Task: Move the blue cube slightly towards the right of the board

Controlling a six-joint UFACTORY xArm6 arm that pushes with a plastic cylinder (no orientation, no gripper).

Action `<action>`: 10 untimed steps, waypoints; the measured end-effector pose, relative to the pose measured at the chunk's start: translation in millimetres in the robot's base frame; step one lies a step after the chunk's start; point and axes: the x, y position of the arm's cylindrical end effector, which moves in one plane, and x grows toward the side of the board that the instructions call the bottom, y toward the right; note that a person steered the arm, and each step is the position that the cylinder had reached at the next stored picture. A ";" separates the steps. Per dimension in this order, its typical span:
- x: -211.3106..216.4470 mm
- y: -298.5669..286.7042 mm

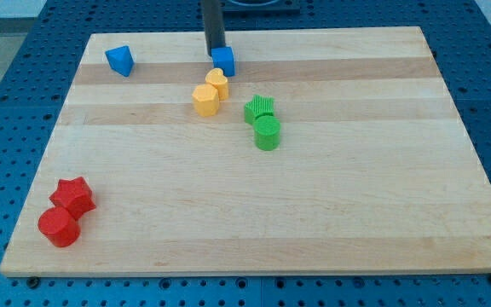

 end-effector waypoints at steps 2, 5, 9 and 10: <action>2.7 -1.0; 27.9 -46.1; 23.8 -41.1; 18.0 11.5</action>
